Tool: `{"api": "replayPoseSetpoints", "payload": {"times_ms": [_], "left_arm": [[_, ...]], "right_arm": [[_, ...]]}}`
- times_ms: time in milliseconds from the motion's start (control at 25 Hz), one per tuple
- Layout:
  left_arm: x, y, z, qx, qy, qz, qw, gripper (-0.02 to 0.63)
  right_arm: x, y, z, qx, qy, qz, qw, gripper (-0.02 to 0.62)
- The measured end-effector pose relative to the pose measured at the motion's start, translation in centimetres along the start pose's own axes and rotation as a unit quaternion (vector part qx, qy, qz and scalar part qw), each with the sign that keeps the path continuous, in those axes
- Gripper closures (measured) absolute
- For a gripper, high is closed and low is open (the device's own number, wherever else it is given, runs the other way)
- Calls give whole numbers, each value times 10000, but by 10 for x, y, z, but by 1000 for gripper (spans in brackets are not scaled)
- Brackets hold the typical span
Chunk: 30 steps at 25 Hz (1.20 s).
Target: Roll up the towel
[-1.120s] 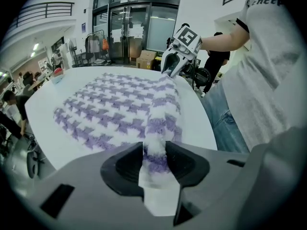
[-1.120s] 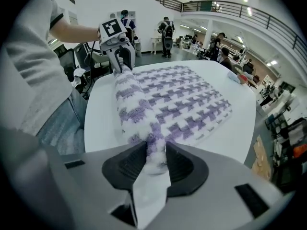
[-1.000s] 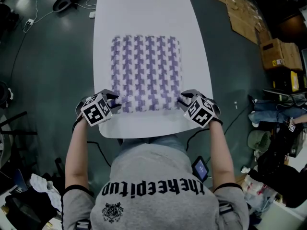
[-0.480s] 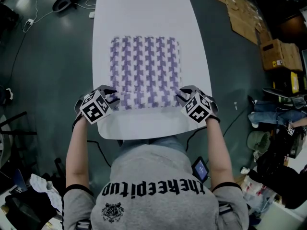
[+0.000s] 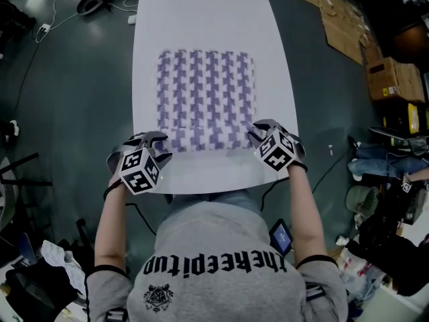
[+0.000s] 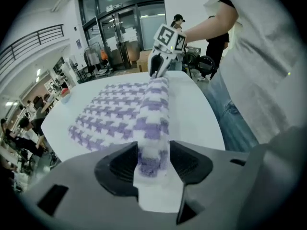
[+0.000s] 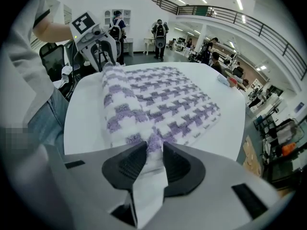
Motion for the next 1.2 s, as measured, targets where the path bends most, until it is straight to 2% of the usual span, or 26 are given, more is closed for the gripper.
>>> {"api": "replayPoseSetpoints", "payload": {"times_ms": [80,240,320,440,520,680,720,760,840,1040,1200], "left_arm": [[6,-5,-14,-212,26,43,9998,399],[6,-4,-26,-198,235,336,9990,399],[5,-3,-27,-224,267,350,9988,399],[3,-3,-28,-275,287,315,9987,399],[3,-4,-29,-292,307,314,9986,399],[4,-3,-29,-331,329,295,9985,418],[4,-2,-29,-336,309,279,9986,427],[4,-2,-28,-338,283,250,9987,446],[5,-2,-26,-344,225,177,9990,477],[29,-6,-15,-380,-8,-11,9993,495],[40,-10,-7,-324,-515,-106,9981,495]], "right_arm": [[0,0,3,57,-23,-8,10000,489],[-3,-4,21,283,-132,-91,9995,489],[-4,-6,35,408,-206,-106,9989,484],[-16,-6,47,528,-32,90,9986,452],[-30,-8,43,401,103,415,9983,407],[-45,-17,16,-171,-157,999,9947,408],[-44,-19,14,-232,-248,1029,9941,413],[-43,-19,13,-253,-299,1019,9940,460],[-43,-19,15,-238,-309,973,9945,490],[-67,-28,27,-191,-125,906,9956,505],[-78,-31,36,-200,294,706,9969,505]]}}
Point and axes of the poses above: the fingertips, and each gripper's own axes: z backward along the fingers, x to its right, y out of its top, the point moved 7 cm from there along z, backward along the fingers, and after that the axes turned 9 degrees about -x, right-handed, at the moved point
